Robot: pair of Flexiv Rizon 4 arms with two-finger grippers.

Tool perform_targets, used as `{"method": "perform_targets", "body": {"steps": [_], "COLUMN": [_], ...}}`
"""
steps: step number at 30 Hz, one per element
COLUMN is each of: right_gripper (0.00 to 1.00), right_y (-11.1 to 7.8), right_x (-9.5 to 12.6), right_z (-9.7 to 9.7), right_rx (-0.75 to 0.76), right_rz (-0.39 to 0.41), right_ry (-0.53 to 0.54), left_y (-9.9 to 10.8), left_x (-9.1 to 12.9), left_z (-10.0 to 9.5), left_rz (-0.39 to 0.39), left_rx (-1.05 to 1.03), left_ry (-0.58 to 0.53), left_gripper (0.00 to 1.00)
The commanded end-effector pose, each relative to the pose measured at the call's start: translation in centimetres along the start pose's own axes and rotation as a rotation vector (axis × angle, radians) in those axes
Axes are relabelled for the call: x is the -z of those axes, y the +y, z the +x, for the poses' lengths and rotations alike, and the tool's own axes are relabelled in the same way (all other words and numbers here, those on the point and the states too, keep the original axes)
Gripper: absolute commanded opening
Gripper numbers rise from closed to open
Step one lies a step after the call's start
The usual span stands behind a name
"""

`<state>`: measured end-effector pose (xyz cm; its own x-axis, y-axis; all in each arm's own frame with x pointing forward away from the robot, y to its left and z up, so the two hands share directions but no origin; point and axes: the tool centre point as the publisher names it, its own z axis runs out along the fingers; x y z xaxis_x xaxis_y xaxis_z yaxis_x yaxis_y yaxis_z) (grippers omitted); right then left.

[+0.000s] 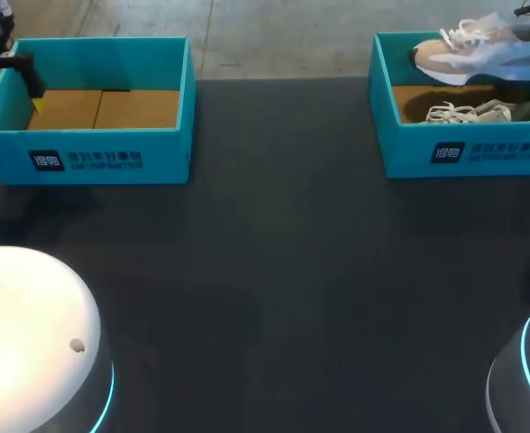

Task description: Take the shoe out of the shoebox, open the shoe tongue, remove and reinsert the insole, then place the shoe into the shoebox

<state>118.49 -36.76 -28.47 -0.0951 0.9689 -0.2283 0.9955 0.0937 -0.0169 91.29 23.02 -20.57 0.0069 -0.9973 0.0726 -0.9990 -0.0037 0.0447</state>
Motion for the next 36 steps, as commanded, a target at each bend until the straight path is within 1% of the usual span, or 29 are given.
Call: {"method": "perform_targets", "body": {"steps": [1, 6, 18, 26, 32, 36], "right_gripper": [0.00, 0.00, 0.00, 0.00, 0.00, 0.00], "right_y": [1.1, 1.0, 1.0, 0.7, 0.7, 0.8], "right_x": [-0.6, -1.3, -2.4, -3.2, -3.2, -3.3], "right_z": [-0.3, -0.1, 1.0, 1.2, 1.6, 1.8], "right_rx": [-0.002, -0.011, -0.017, -0.027, -0.031, -0.052], "right_rz": [0.072, 0.073, 0.082, 0.097, 0.094, 0.092], "right_ry": [0.009, 0.020, 0.006, 0.013, 0.017, -0.005], "left_y": [0.0, 0.0, 0.0, 0.0, 0.0, 0.0], "left_x": [0.0, 0.0, 0.0, 0.0, 0.0, 0.0], "left_z": [0.0, 0.0, 0.0, 0.0, 0.0, 0.0], "left_rz": [0.000, 0.000, 0.000, 0.000, 0.000, 0.000], "left_rx": [0.000, 0.000, 0.000, 0.000, 0.000, 0.000], "left_ry": [-0.002, -0.002, -0.002, -0.002, -0.002, -0.002], "left_gripper": [1.00, 1.00, 1.00, 1.00, 1.00, 1.00]}}
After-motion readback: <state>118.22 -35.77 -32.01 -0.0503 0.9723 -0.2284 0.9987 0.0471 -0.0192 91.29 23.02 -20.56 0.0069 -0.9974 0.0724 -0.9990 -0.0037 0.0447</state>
